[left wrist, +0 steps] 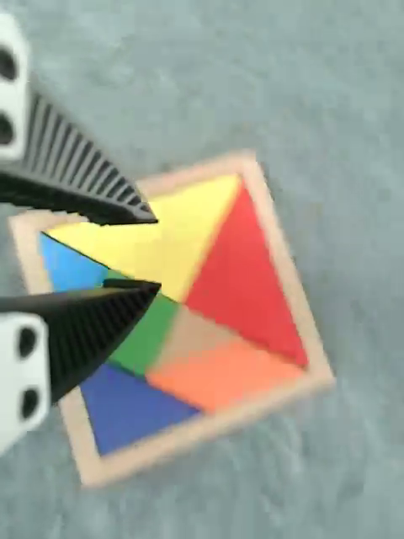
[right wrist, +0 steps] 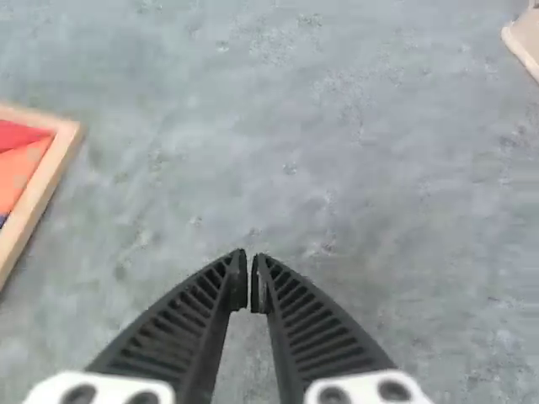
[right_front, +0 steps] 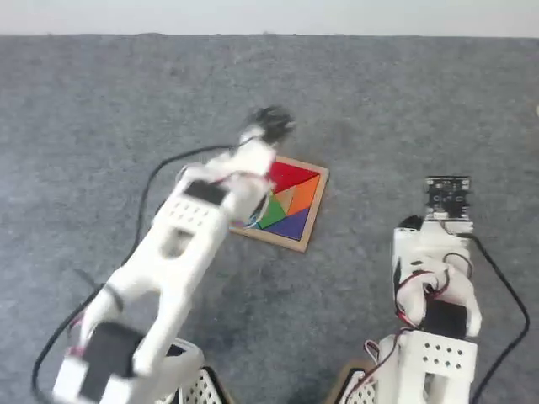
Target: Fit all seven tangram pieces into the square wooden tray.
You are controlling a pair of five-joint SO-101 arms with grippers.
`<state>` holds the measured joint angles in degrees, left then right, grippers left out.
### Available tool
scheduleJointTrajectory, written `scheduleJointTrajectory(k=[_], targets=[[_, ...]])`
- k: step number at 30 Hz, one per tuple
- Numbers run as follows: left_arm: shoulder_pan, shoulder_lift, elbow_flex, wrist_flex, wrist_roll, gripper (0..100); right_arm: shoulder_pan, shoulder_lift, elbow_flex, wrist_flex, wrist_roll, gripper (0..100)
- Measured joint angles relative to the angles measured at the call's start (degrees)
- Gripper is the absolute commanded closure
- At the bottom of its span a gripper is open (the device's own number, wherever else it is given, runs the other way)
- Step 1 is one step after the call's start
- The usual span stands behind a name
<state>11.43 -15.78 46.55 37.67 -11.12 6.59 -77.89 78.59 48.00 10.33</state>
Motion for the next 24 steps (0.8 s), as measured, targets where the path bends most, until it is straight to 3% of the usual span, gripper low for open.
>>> scheduleJointTrajectory(k=[6, 24], targets=[[-4.31, -11.25, 15.03, -4.22, 0.35, 90, -5.98, 0.00, 2.55, 0.00, 6.86, 97.2], [-4.48, -36.92, 34.55, -4.66, 0.35, 90, -6.24, -0.35, 11.34, 0.00, 8.00, 96.8]])
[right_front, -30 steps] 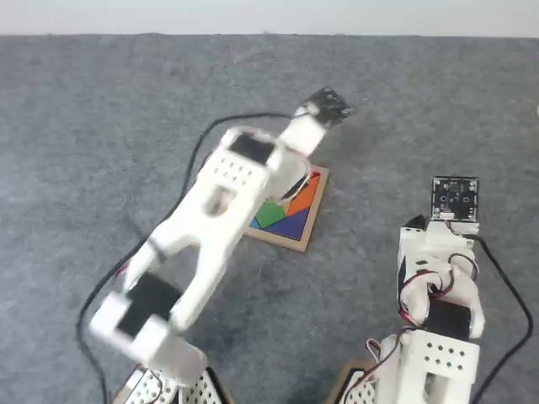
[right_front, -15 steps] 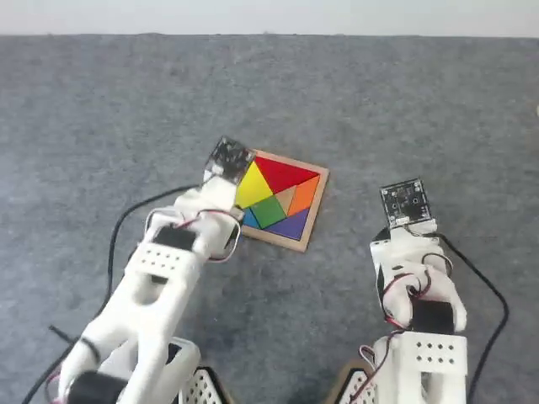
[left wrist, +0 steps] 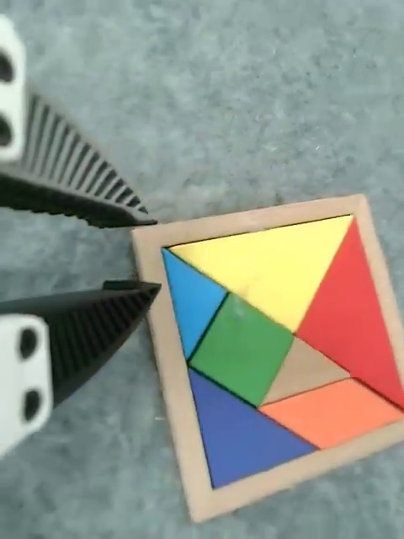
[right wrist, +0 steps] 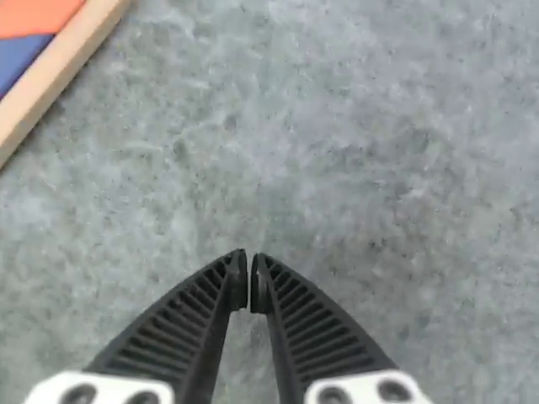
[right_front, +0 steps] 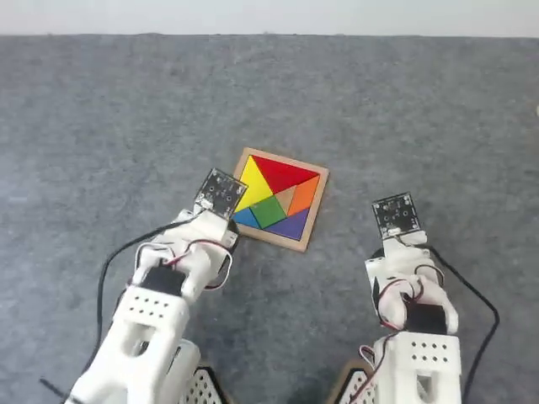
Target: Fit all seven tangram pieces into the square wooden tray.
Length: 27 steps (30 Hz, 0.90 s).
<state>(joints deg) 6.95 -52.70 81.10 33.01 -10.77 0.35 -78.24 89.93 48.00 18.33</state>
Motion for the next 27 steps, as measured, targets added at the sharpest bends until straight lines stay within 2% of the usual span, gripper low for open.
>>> scheduleJointTrajectory(k=[14, 19, 23, 27], targets=[[0.00, -18.02, 12.75, 0.00, 0.26, 90, 0.09, 0.00, 5.10, 0.00, 0.09, 96.8], [0.00, -28.48, 16.44, 0.09, 6.15, 90, -0.26, 0.00, 5.10, 0.00, 0.09, 97.0], [0.00, -37.01, 16.44, 4.04, 10.02, 90, -0.26, 0.00, 5.10, 0.00, 0.09, 97.2], [0.00, -43.08, 16.44, 9.14, 10.90, 90, -0.26, 0.00, 5.10, 0.00, 0.09, 97.2]])
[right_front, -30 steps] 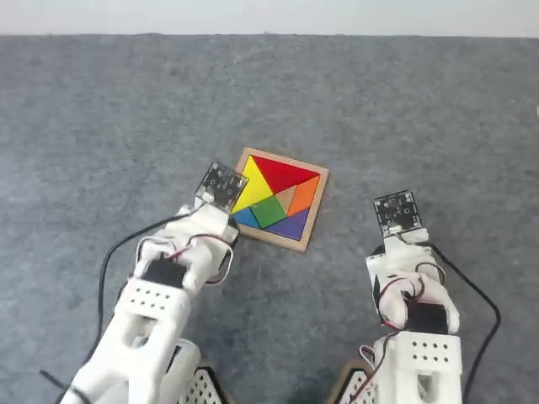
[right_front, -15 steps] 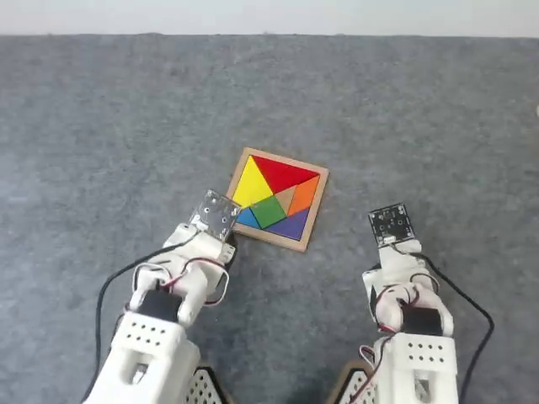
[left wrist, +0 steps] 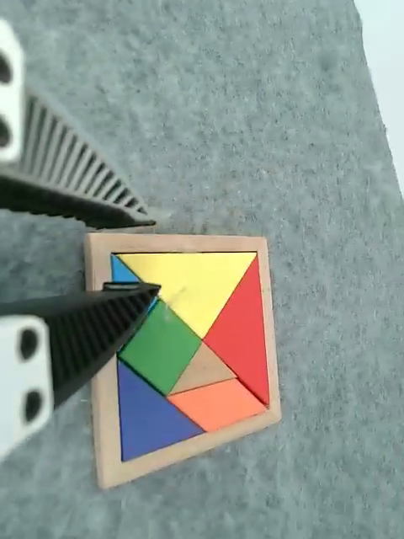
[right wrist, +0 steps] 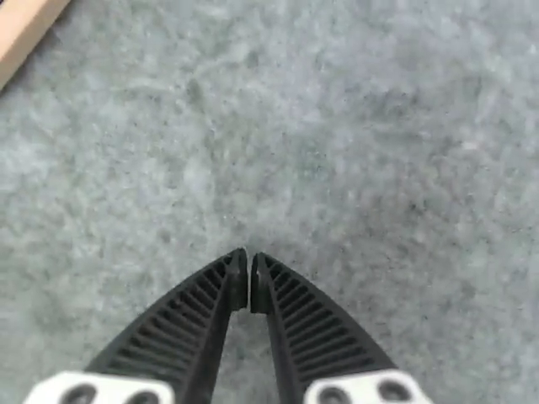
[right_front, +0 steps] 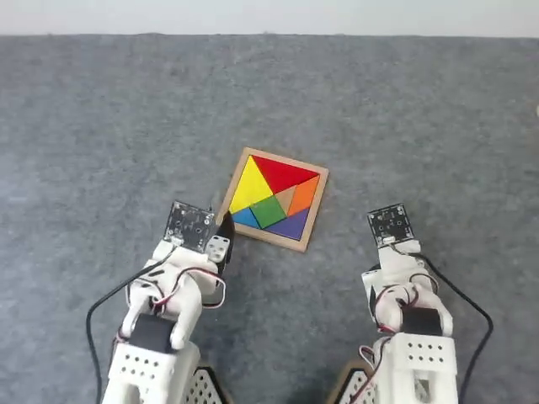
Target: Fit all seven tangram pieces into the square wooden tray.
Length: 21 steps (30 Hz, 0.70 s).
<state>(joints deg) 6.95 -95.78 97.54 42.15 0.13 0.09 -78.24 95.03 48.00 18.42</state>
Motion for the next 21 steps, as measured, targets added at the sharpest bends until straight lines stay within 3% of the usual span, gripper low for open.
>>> scheduleJointTrajectory(k=[7, 21], targets=[[0.00, -3.60, -0.18, 6.33, 0.00, 90, 0.00, 0.00, 0.00, 0.00, 0.00, 97.2], [0.00, -3.78, -0.18, 8.09, 0.18, 90, 0.00, 0.00, 0.00, 0.00, 0.00, 97.2]])
